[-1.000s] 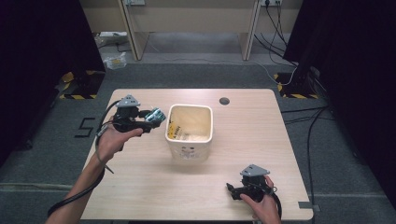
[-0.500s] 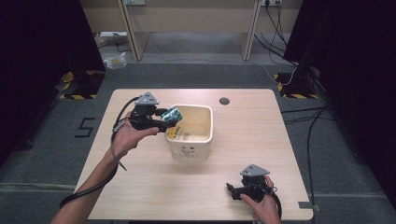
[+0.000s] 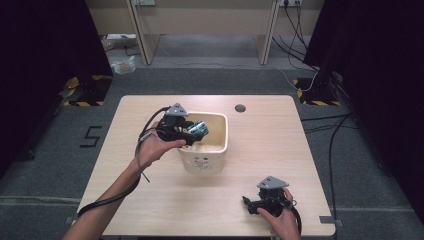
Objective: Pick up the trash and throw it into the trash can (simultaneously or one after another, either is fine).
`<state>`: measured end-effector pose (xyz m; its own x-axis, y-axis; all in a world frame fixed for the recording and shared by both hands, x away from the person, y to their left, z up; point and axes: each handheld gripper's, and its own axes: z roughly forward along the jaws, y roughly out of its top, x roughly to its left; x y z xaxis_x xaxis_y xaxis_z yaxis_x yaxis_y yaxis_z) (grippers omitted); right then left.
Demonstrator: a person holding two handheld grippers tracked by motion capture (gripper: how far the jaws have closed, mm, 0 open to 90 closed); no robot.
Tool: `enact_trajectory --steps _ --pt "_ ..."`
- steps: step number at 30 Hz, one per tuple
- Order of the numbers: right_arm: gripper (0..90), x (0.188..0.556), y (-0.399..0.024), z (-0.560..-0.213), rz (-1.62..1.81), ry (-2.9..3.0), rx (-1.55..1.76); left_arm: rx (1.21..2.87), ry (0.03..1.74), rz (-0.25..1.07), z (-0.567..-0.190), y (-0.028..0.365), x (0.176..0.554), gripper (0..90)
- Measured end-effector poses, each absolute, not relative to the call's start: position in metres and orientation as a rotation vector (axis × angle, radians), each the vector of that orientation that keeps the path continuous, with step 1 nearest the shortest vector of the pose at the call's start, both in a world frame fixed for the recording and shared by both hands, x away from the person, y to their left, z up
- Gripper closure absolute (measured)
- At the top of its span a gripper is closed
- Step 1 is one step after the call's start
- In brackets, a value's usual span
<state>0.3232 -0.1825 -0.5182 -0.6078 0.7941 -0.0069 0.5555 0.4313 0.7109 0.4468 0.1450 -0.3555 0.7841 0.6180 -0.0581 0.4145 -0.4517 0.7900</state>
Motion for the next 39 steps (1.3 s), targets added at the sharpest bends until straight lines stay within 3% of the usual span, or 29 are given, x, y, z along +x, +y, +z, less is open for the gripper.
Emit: enact_trajectory --steps 11,26,39 --pt "7.0 0.323 -0.183 -0.518 0.974 2.349 1.154 2.151 0.783 0.249 -0.374 0.133 0.455 34.4" --pt "7.0 0.323 -0.183 -0.518 0.973 2.349 1.151 2.148 0.817 0.237 -0.379 0.131 0.459 21.9" --pt "7.0 0.323 -0.183 -0.518 0.976 2.348 1.154 2.129 0.816 0.277 -0.368 0.140 0.455 20.8"
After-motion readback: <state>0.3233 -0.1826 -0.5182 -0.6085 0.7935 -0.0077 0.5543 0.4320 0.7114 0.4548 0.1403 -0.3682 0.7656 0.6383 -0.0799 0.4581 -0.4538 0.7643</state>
